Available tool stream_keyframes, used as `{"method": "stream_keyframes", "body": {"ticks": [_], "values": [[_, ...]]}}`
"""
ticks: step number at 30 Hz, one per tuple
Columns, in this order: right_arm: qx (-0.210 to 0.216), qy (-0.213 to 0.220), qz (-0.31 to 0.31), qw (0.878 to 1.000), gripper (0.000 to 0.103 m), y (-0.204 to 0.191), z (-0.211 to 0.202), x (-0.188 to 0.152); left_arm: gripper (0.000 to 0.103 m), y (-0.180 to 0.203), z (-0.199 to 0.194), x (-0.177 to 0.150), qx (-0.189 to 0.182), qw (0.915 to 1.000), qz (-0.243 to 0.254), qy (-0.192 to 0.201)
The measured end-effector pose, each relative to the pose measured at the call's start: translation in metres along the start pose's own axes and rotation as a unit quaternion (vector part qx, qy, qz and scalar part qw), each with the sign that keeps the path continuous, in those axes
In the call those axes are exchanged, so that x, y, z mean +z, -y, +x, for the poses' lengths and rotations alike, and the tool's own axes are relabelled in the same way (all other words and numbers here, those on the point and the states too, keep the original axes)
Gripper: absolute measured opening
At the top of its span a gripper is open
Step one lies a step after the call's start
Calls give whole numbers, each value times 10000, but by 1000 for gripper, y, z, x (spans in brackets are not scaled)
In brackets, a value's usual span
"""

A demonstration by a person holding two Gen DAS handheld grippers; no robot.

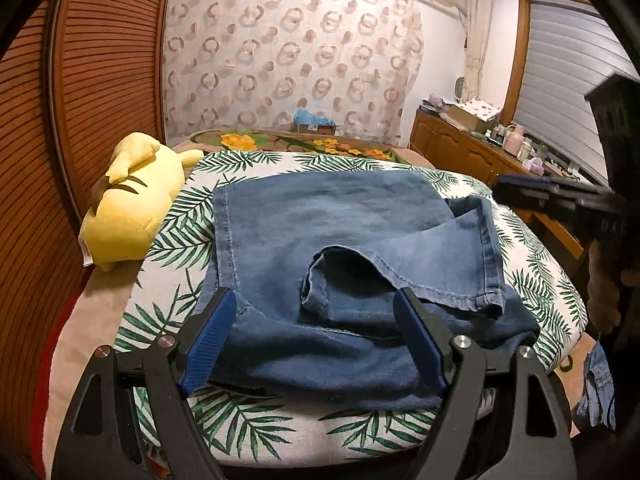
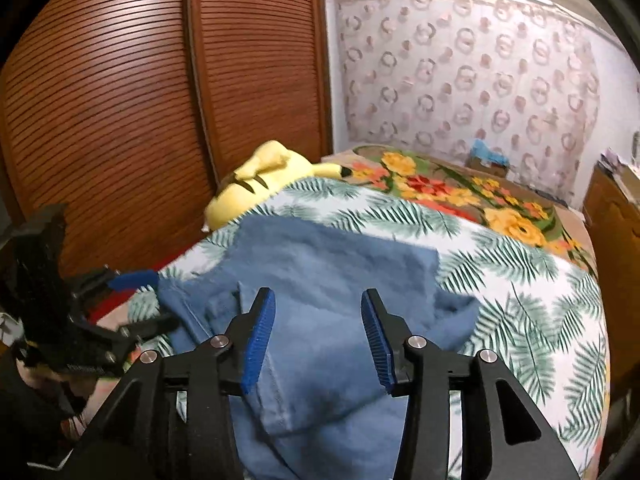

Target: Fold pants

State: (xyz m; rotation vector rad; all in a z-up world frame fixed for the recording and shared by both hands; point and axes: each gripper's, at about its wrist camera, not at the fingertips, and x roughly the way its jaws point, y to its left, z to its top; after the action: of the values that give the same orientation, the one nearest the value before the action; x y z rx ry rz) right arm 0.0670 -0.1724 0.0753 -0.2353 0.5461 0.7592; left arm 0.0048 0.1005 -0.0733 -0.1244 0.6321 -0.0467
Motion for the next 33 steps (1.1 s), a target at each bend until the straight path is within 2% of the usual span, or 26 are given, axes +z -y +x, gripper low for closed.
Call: {"method": "stream_keyframes", "body": {"ticks": [7, 10, 17, 28, 33], "values": [[-142, -181, 278, 9993, 54, 4, 1, -9, 81, 6, 14, 6, -176, 9997, 159, -58], [-132, -239, 364, 9990, 55, 1, 2, -11, 76, 6, 23, 6, -236, 9994, 186, -147], [-94, -402, 544, 9977, 56, -7, 10, -15, 57, 3, 48, 0, -238, 9984, 217, -467], [240, -611, 719, 9953, 56, -11, 28, -12, 52, 1, 55, -4, -185, 9978, 263, -578], [239, -688, 683, 9950, 56, -6, 39, -12, 52, 1, 58, -3, -173, 9976, 281, -610]]}}
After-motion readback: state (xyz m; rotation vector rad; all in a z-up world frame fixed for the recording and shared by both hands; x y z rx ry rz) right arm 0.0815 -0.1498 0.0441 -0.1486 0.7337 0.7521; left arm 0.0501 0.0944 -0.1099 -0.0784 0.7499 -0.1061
